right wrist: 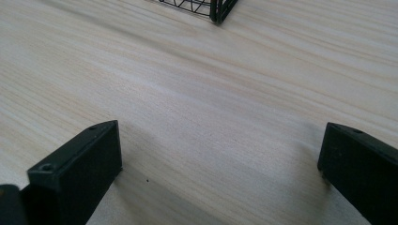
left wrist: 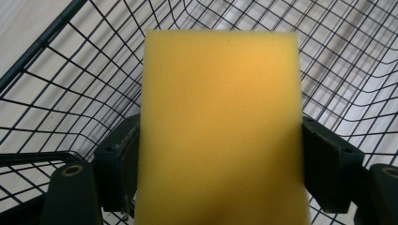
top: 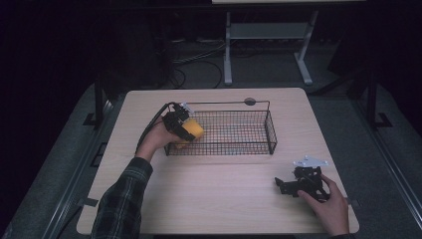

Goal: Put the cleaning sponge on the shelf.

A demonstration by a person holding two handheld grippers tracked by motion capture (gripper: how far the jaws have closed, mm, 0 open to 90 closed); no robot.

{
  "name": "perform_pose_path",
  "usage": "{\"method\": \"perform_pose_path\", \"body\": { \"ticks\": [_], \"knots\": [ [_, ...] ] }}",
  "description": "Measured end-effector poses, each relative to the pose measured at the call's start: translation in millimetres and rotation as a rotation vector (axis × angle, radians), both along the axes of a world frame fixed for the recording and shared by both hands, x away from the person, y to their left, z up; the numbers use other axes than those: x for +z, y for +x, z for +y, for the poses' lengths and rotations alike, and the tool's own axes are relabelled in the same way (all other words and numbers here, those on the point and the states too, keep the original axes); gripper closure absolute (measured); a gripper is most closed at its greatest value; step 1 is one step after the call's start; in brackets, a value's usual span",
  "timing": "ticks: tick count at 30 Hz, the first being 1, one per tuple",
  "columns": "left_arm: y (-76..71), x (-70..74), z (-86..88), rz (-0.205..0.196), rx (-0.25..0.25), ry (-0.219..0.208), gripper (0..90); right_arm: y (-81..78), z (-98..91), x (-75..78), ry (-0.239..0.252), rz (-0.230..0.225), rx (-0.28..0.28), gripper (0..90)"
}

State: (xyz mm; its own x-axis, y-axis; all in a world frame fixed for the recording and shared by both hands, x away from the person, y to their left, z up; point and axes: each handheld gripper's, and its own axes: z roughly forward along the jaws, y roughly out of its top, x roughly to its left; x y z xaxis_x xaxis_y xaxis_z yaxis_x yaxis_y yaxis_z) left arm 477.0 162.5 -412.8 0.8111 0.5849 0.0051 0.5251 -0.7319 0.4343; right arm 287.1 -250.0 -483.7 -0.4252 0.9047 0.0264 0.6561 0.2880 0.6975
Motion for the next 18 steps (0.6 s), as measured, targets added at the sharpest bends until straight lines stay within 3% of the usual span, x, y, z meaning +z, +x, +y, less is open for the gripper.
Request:
{"method": "perform_pose_path", "body": {
  "ticks": [18],
  "knots": [
    [-1.9, -0.6, -2.3, 0.022, -0.006, 0.020, 22.2, 0.0, 0.1, 0.0, 0.001, 0.000, 0.000, 0.0]
  ]
}}
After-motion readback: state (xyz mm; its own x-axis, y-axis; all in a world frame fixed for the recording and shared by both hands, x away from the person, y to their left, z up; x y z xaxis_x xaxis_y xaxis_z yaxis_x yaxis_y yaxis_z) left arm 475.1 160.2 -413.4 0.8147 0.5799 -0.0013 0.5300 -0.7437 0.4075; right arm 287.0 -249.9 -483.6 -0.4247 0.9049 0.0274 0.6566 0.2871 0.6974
